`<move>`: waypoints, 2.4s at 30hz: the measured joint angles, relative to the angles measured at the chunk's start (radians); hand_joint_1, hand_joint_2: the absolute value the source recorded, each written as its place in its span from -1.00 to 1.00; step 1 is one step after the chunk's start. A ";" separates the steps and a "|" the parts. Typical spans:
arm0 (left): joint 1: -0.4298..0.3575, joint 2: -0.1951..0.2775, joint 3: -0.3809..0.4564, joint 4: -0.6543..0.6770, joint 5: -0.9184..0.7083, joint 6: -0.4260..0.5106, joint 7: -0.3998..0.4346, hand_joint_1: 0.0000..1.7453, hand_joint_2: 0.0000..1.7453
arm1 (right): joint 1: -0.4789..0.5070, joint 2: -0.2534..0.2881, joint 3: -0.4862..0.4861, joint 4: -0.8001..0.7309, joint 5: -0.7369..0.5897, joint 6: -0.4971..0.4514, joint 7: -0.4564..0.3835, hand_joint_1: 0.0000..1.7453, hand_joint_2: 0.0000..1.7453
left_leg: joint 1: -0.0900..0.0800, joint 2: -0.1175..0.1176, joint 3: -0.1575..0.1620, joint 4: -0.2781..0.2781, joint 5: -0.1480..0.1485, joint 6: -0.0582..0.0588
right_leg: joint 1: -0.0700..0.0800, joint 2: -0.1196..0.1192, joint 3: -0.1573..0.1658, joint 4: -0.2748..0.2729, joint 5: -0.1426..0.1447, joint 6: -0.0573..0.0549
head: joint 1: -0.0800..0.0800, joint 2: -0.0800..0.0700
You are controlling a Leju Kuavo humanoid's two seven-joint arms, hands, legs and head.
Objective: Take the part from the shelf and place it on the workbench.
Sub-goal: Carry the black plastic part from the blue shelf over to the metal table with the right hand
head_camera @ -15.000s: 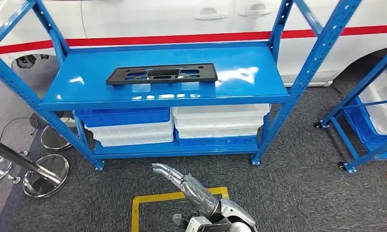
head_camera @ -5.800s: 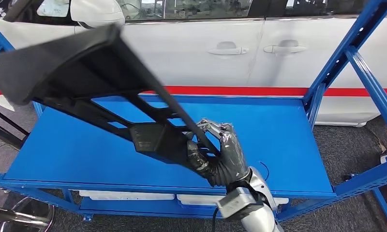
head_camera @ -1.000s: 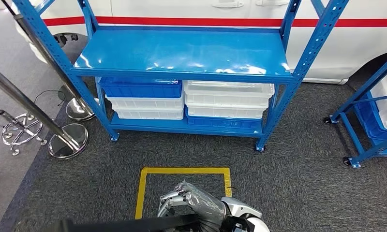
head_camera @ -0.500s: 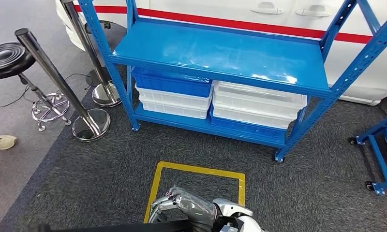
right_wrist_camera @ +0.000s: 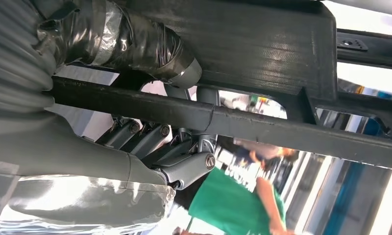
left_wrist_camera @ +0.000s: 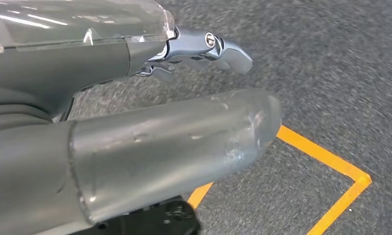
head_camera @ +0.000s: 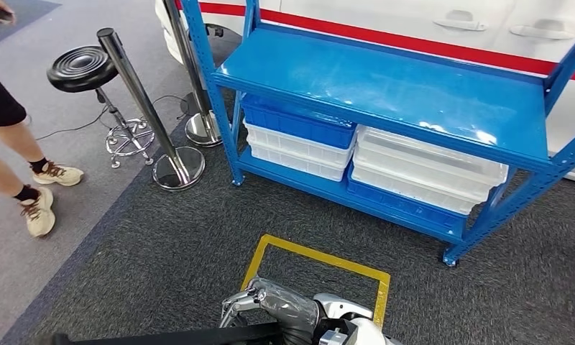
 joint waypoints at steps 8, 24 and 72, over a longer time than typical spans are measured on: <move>0.009 0.004 0.000 0.000 -0.010 -0.043 -0.024 -1.00 -1.00 | -0.001 0.001 0.004 0.004 -0.002 -0.012 -0.001 0.92 1.00 | -0.010 0.049 0.153 -0.284 0.117 0.034 | 0.008 -0.081 0.015 -0.005 -0.008 0.032 | 0.000 0.000; 0.024 0.017 0.019 0.005 0.027 -0.060 -0.015 -1.00 -1.00 | -0.006 0.003 0.014 0.027 0.030 -0.036 -0.015 0.92 1.00 | -0.001 -0.130 0.133 -0.271 0.127 0.029 | 0.000 0.085 -0.011 0.016 0.000 0.024 | 0.000 0.000; -0.018 0.070 0.022 0.009 -0.008 -0.047 -0.014 -1.00 -1.00 | -0.099 0.061 0.051 0.065 0.069 -0.086 0.072 0.92 1.00 | -0.002 0.019 0.145 -0.284 0.131 0.062 | 0.005 -0.032 -0.009 0.044 -0.036 0.054 | 0.000 0.000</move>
